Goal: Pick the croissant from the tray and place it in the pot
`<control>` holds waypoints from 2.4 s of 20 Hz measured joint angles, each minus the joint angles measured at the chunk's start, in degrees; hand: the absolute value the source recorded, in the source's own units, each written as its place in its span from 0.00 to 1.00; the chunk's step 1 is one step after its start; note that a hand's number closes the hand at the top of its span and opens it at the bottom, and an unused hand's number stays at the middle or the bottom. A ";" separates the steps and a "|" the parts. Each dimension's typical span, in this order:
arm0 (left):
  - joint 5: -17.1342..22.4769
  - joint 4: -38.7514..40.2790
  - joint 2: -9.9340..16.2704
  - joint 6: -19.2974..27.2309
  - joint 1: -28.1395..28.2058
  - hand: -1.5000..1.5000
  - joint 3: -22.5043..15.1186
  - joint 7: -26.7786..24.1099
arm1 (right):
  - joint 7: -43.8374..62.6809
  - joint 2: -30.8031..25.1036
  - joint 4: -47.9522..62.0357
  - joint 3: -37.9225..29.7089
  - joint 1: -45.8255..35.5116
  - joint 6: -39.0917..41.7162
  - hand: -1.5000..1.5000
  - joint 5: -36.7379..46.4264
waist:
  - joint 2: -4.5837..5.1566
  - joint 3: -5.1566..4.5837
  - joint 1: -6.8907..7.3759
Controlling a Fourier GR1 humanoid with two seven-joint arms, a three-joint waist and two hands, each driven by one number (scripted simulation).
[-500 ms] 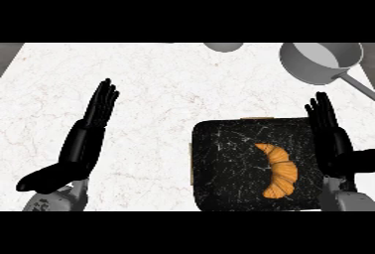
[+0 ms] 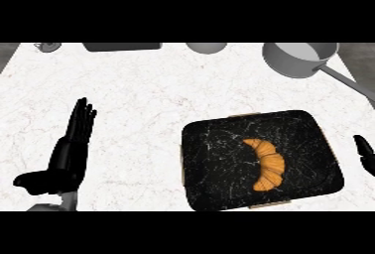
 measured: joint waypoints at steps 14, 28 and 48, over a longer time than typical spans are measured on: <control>-1.90 -0.29 -2.92 1.33 0.82 0.50 -1.13 1.18 | -19.14 11.49 -25.22 4.38 34.01 0.17 0.00 11.79 | 0.70 0.16 2.43; -1.94 0.74 -3.65 -0.78 0.78 0.50 -1.11 0.05 | 15.22 8.59 -32.39 18.60 37.83 7.30 0.00 43.10 | 1.23 0.10 4.48; -5.27 1.19 -6.79 -3.22 -0.03 0.50 2.47 1.81 | 35.25 14.48 -16.00 27.43 15.97 15.01 0.00 62.06 | 0.85 0.25 3.55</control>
